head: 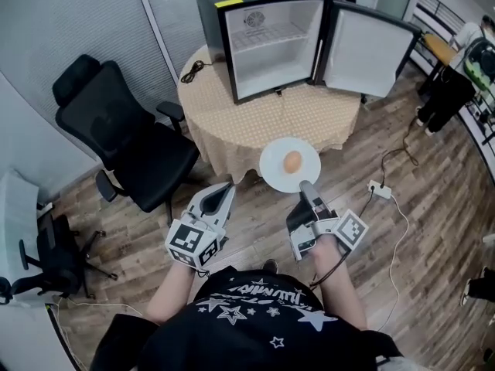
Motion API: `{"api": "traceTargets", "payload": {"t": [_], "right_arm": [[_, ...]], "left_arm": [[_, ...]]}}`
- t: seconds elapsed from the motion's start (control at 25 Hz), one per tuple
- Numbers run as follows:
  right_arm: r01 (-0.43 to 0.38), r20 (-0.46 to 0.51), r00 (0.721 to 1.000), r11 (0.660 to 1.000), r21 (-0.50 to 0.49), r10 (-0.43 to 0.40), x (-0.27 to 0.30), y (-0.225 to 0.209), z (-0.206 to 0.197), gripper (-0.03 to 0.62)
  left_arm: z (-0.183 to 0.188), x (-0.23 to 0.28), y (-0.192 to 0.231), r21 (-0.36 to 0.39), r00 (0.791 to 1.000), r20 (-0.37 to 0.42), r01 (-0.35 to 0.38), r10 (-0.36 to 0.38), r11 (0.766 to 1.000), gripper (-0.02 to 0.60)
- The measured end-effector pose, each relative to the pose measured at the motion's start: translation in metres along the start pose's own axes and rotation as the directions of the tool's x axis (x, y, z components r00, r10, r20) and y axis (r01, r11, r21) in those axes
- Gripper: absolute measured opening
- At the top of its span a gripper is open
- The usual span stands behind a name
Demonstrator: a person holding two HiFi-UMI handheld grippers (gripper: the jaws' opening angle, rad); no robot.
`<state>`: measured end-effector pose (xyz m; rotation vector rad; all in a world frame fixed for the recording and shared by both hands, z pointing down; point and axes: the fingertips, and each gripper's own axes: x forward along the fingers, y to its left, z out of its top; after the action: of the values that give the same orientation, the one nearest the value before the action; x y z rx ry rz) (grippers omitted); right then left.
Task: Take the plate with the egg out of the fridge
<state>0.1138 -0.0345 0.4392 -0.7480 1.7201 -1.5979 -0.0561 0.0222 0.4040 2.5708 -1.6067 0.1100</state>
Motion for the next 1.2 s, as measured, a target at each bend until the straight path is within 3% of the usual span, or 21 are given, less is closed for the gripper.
{"api": "traceTargets", "payload": {"t": [0.4,0.72,1.2], "right_arm": [[-0.008,0.035,0.999,0.999,-0.039,0.009,-0.002,0.014,-0.056,0.051],[0.033,0.082,0.996,0.999,-0.041,-0.029,-0.020,0.013,-0.089,0.051],[0.043,0.091,0.995,0.998,-0.036,-0.040,-0.020,0.017,-0.135,0.051]], "left_arm": [[-0.002,-0.057,0.043,-0.013,1.000,0.006,-0.004,0.004,1.000,0.008],[-0.011,-0.087,0.051,-0.020,0.999,0.011,0.048,-0.047,0.999,0.008],[-0.011,-0.129,0.071,-0.028,0.998,0.014,0.065,-0.064,0.997,0.008]]}}
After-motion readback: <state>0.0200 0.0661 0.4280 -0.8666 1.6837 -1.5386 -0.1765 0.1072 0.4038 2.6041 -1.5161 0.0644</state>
